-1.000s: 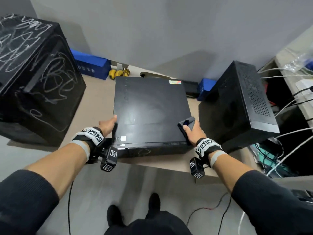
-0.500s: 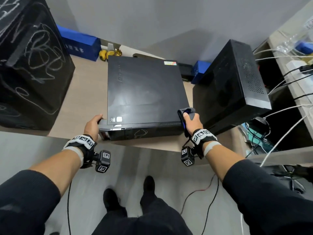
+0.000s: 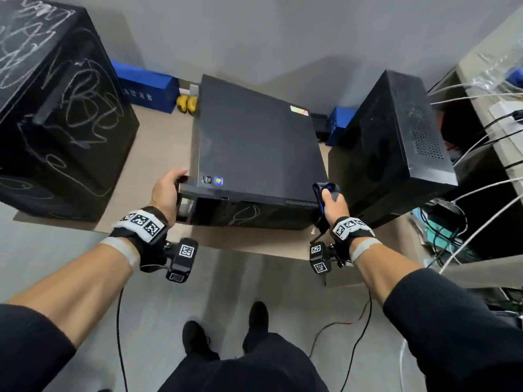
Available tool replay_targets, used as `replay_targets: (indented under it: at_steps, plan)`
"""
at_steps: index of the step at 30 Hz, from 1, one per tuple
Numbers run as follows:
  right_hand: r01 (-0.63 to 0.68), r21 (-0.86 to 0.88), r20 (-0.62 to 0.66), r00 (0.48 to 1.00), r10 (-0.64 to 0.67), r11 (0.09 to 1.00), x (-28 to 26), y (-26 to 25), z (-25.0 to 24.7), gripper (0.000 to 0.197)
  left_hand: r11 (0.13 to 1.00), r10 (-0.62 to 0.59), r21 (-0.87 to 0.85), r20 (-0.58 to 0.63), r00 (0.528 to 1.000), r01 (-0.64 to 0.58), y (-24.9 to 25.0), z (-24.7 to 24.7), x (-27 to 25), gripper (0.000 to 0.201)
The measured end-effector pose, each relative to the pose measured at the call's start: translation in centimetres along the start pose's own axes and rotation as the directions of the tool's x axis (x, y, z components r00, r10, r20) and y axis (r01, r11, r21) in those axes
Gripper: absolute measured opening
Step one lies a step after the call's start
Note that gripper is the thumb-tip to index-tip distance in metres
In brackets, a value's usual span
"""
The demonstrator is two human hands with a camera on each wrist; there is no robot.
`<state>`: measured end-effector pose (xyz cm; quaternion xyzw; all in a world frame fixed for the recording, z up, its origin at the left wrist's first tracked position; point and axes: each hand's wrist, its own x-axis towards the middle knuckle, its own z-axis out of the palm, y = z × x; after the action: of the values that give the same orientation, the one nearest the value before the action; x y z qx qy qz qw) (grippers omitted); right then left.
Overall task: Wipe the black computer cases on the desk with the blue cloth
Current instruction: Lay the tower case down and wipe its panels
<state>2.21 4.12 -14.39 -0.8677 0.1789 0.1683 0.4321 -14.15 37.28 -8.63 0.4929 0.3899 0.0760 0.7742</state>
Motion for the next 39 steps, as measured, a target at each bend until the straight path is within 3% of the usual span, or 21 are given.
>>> replay_targets:
  at_steps: [3,6,8,11,13,16,21,25,28,34,37,39]
  plan:
    - [-0.033,0.040,0.025,0.999,0.032,0.999,0.5,-0.3,-0.2,0.058,0.983,0.148,0.084,0.141,0.979,-0.161,4.4,2.6,-1.9,0.021]
    - [-0.108,0.044,0.067,0.992,0.105,0.993,0.5,-0.2,0.3,0.064,0.935,0.272,0.130,0.339,0.901,-0.331,8.4,5.8,-4.3,0.029]
    - [-0.137,0.018,0.094,0.986,0.135,0.990,0.4,-0.2,1.3,0.062,0.836,0.308,0.271,0.489,0.816,-0.478,10.7,8.0,-5.9,0.026]
    - [-0.161,-0.016,0.175,0.971,0.162,0.987,0.2,0.1,3.5,0.058,0.619,0.278,0.504,0.578,0.768,-0.603,13.0,11.6,-7.4,0.042]
    - [-0.172,-0.041,0.237,0.955,0.177,0.984,0.2,0.4,5.1,0.055,0.496,0.244,0.602,0.595,0.766,-0.626,13.6,13.4,-7.8,0.048]
    - [-0.158,-0.092,0.288,0.941,0.178,0.983,0.1,0.8,6.1,0.050,0.391,0.212,0.683,0.585,0.783,-0.617,13.5,15.1,-7.4,0.046]
    - [-0.148,-0.170,0.230,0.956,0.185,0.974,-0.1,1.9,5.4,0.039,0.188,0.189,0.750,0.606,0.773,-0.634,11.6,19.0,-7.2,0.037]
    - [-0.039,-0.252,0.240,0.965,0.102,0.967,-1.2,2.4,4.1,0.038,0.083,0.136,0.789,0.597,0.791,-0.609,9.6,21.9,-7.4,0.036]
    - [0.003,-0.162,0.251,0.967,0.038,0.987,-1.4,2.1,2.7,0.034,0.044,0.114,0.789,0.605,0.788,-0.612,8.9,23.0,-7.5,0.040]
    - [-0.061,0.244,0.143,0.989,0.026,0.968,-2.9,1.5,0.1,0.031,0.010,0.049,0.759,0.649,0.759,-0.651,9.3,22.9,-7.8,0.043]
    - [-0.042,0.485,0.086,0.996,0.000,0.873,-4.7,1.6,0.0,0.022,-0.028,0.087,0.748,0.662,0.744,-0.663,10.1,20.5,-7.2,0.039]
    - [0.011,0.612,0.020,0.999,-0.029,0.791,-6.1,1.8,0.3,0.025,-0.007,0.117,0.751,0.656,0.745,-0.660,10.9,18.0,-6.2,0.038]
